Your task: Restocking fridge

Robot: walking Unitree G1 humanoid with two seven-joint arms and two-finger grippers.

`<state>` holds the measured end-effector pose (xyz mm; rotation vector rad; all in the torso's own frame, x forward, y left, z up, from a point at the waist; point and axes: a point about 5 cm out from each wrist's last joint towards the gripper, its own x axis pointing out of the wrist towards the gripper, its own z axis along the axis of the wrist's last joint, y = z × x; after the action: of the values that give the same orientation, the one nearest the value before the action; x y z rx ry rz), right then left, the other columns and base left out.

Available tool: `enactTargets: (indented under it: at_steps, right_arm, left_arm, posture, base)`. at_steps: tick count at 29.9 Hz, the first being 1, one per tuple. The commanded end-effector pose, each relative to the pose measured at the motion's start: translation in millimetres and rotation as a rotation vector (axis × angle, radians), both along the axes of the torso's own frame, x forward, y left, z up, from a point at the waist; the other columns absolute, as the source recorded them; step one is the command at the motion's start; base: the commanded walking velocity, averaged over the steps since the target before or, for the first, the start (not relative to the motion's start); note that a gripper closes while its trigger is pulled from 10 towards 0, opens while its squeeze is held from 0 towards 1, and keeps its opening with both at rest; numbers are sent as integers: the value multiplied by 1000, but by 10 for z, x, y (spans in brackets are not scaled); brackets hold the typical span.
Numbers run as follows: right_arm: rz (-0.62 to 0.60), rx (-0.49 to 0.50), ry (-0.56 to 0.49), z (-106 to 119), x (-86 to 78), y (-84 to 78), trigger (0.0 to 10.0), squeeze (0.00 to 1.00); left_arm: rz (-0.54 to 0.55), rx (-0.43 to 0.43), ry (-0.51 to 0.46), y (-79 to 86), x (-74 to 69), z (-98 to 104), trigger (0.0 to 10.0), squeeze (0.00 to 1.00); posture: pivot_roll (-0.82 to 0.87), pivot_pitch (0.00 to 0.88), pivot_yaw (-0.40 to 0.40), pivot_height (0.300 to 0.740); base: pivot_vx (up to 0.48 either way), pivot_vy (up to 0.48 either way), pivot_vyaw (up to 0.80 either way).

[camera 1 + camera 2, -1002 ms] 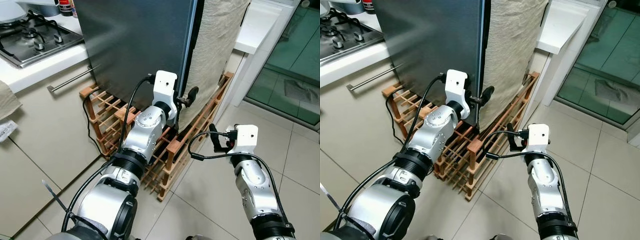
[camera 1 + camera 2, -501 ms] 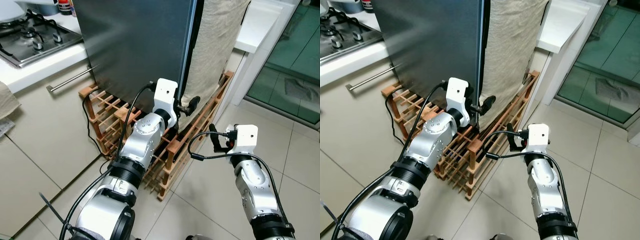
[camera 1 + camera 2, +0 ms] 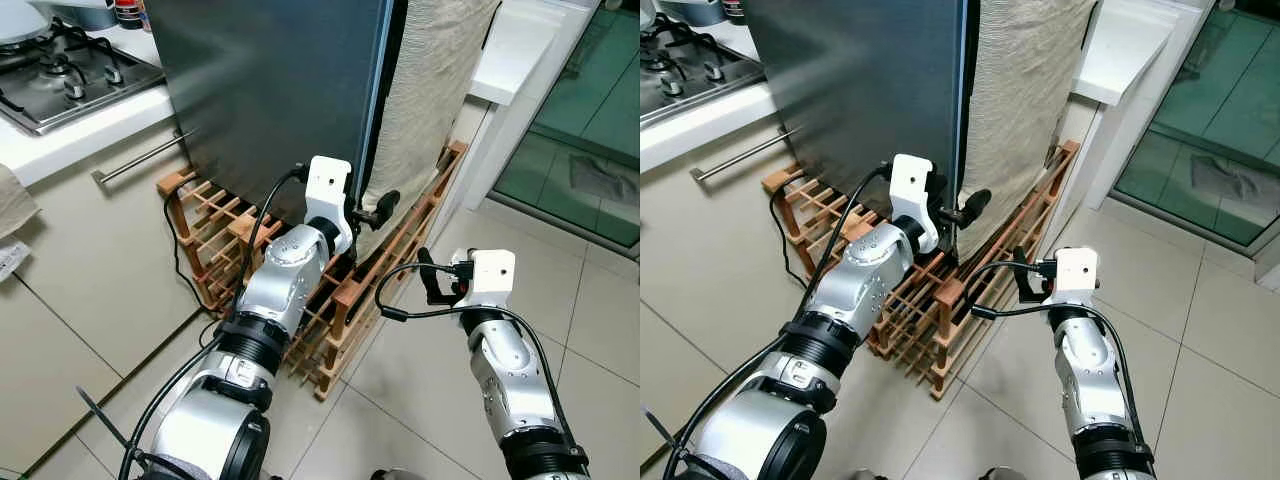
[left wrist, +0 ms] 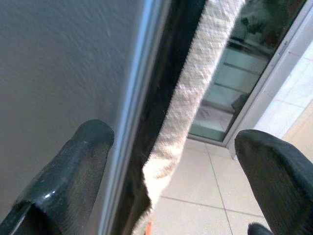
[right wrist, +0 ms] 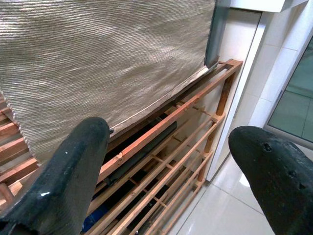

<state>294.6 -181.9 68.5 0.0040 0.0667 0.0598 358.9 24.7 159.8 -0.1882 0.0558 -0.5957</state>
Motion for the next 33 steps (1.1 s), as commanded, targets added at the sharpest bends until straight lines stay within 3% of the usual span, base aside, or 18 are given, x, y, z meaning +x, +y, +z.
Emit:
enactTargets:
  at_steps: [1, 6, 13, 15, 17, 18, 20, 23, 25, 30, 33]
  right_arm:
    - [-5, -12, -3, 19, 21, -27, 10000, 0]
    - [-7, -12, -9, 28, 32, -20, 10000, 0]
    - [-45, 0, -47, 72, 13, -67, 10000, 0]
    - [-77, -3, -79, 124, 0, -113, 10000, 0]
    - [-90, -1, -91, 145, -5, -130, 10000, 0]
    - [-122, 6, -114, 192, -25, -174, 10000, 0]
    - [-130, 8, -120, 205, -31, -186, 10000, 0]
    - [-181, 3, -163, 266, -100, -252, 10000, 0]
    - [-213, 3, -198, 305, -183, -308, 10000, 0]
    - [-229, -7, -187, 276, -285, -350, 10000, 0]
    - [-225, -1, -159, 228, -253, -329, 10000, 0]
  left_arm:
    - [-30, -14, -29, -150, -1, 115, 10000, 0]
    - [59, 130, -109, 33, 32, 44, 10000, 0]
    - [189, 107, -98, 370, -47, -128, 10000, 0]
    - [242, 108, -151, 575, -130, -122, 10000, 0]
    - [252, 108, -157, 631, -157, -126, 10000, 0]
    - [276, 117, -159, 762, -242, -159, 10000, 0]
    - [280, 125, -161, 793, -271, -169, 10000, 0]
    - [329, 179, -254, 938, -420, -127, 10000, 0]
    - [363, 163, -277, 1032, -517, -74, 10000, 0]
    - [306, 169, -282, 991, -709, -33, 10000, 0]
    - [304, 197, -260, 966, -662, -92, 10000, 0]
  posture:
    - [-118, 23, 13, 735]
    - [-114, 13, 17, 735]
    - [-94, 11, 14, 735]
    - [-90, 8, 16, 735]
    - [-90, 8, 16, 735]
    - [-83, 7, 15, 735]
    - [-83, 7, 15, 735]
    - [-67, 2, 12, 735]
    - [-64, 0, 10, 735]
    - [-60, 0, 6, 735]
    - [-60, 0, 7, 735]
  base:
    - [0, 0, 0]
    - [0, 0, 0]
    - [0, 0, 0]
    - [0, 0, 0]
    - [0, 0, 0]
    - [0, 0, 0]
    - [0, 0, 0]
    - [0, 0, 0]
    - [0, 0, 0]
    - [0, 0, 0]
    - [0, 0, 0]
